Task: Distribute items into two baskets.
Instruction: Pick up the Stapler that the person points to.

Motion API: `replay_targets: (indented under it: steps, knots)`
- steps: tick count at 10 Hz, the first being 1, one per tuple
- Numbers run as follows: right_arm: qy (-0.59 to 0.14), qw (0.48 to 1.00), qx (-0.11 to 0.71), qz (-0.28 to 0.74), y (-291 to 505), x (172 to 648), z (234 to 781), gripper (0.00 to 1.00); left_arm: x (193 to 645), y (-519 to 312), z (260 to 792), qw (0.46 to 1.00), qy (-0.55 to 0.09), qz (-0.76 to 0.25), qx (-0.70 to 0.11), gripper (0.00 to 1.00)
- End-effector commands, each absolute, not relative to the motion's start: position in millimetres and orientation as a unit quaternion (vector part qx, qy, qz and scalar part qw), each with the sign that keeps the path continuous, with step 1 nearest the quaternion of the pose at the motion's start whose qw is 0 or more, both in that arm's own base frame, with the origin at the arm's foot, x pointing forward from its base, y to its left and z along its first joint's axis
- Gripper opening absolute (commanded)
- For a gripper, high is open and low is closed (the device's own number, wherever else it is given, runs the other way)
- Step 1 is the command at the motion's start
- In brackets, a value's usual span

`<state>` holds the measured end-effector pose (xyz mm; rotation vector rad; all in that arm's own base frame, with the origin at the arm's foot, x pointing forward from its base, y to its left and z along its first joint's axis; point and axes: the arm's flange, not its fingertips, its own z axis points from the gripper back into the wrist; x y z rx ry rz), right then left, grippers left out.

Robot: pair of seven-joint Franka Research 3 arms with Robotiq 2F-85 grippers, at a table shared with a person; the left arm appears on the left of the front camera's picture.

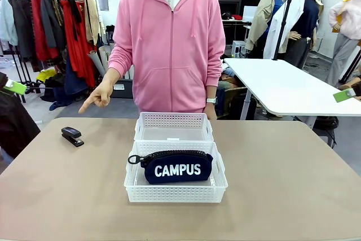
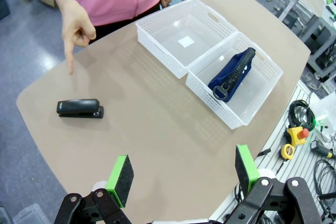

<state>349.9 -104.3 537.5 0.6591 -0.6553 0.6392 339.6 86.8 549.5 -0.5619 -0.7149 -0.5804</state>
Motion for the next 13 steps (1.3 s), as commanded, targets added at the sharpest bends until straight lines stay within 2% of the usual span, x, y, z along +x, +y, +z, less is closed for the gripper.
replay_targets:
  steps: [1,5,13]
  knots:
    - [-0.314,0.841,0.317,0.306,-103,349,537,1.00,340,87,550,0.852,-0.347,-0.283,-0.272,1.00]
    - [-0.314,0.841,0.317,0.306,-103,349,537,1.00,340,87,549,0.858,-0.340,-0.276,-0.268,1.00]
    - [-0.314,0.841,0.317,0.306,-103,349,537,1.00,425,81,581,0.907,-0.243,-0.197,-0.282,1.00]
